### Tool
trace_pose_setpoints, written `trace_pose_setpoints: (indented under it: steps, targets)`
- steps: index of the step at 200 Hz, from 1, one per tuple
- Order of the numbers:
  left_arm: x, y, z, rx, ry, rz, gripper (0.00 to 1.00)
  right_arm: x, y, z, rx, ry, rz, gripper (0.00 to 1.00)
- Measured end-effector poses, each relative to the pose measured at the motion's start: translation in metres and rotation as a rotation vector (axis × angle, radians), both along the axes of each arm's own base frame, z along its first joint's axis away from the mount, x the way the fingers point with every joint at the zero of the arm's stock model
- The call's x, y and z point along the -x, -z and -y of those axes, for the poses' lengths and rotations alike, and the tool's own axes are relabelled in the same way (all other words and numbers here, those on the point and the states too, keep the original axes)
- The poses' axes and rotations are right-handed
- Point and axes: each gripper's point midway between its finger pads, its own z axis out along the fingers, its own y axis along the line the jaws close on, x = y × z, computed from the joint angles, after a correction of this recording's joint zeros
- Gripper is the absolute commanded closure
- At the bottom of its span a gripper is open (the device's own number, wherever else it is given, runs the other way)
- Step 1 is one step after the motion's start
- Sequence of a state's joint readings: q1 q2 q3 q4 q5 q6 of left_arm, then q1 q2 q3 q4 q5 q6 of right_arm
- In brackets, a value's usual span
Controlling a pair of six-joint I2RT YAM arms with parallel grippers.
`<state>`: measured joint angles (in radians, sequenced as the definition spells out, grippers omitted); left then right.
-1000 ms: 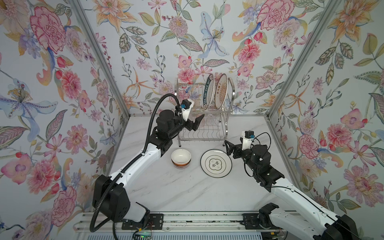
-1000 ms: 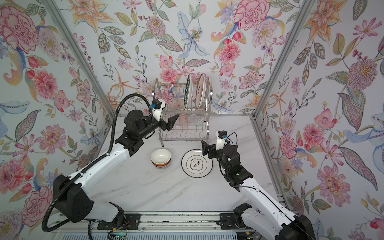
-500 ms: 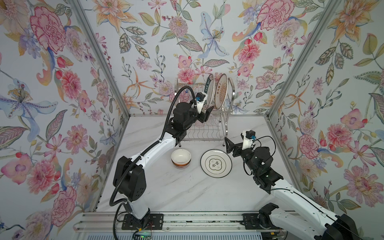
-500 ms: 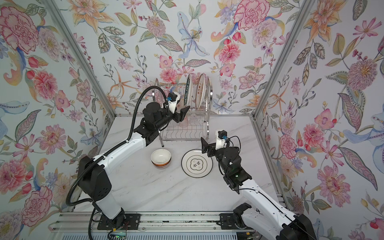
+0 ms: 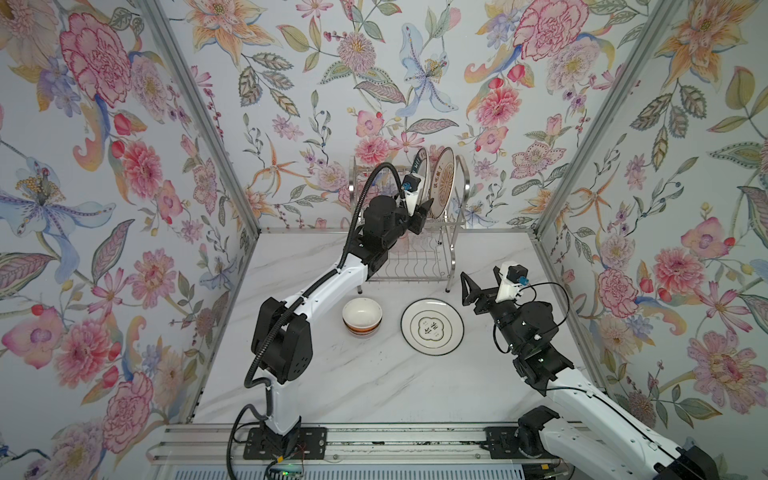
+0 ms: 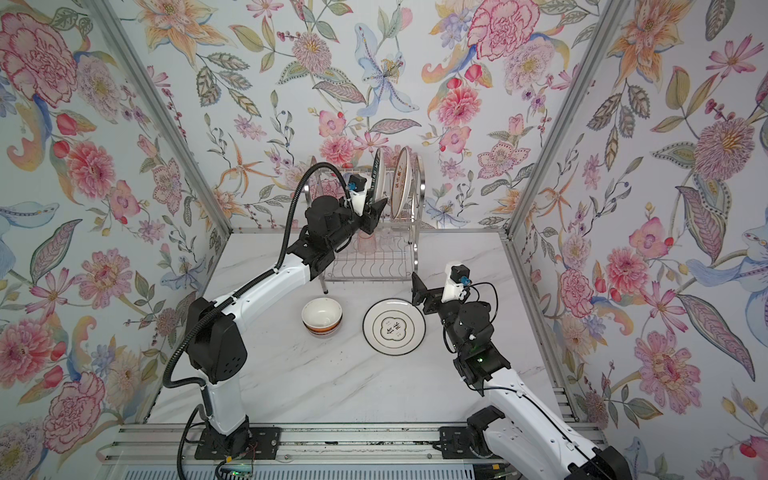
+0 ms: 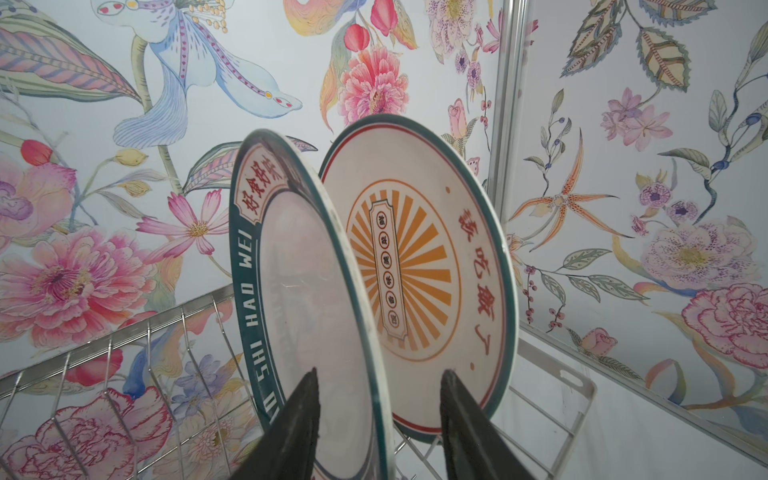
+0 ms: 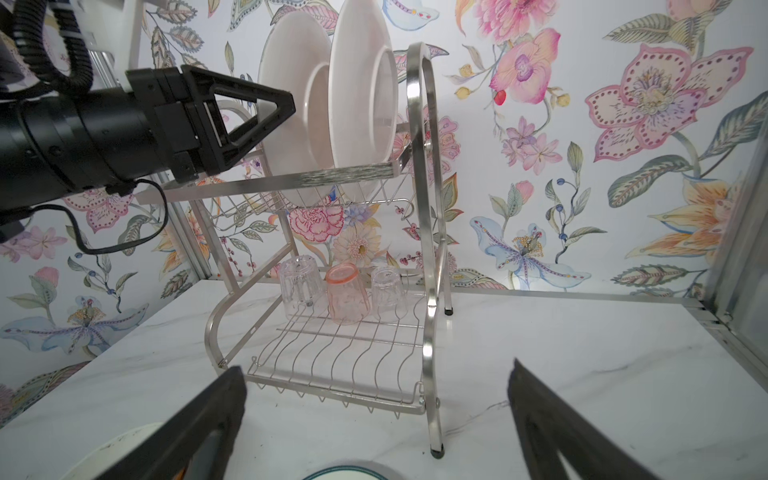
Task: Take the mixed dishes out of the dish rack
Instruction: 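Close the left gripper on the green-rimmed lettered plate in the rack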
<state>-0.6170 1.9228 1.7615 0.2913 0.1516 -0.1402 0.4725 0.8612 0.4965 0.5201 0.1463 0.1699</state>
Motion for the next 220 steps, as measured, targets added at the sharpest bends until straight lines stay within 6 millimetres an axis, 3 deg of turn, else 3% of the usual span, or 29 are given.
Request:
trace_pose_setpoints:
  steps: [86,149,220]
  targets:
    - [-0.007,0.011,0.001,0.027,-0.031,-0.035,0.67,0.001,0.000,0.000,-0.033,-0.028,-0.008,0.01]
    - [-0.009,0.004,0.000,0.067,-0.044,-0.017,0.76,0.000,0.005,0.003,-0.038,-0.028,-0.019,0.01]
    - [-0.008,0.011,0.002,0.080,-0.059,-0.005,0.78,-0.001,0.003,0.004,-0.048,-0.035,-0.017,0.01]
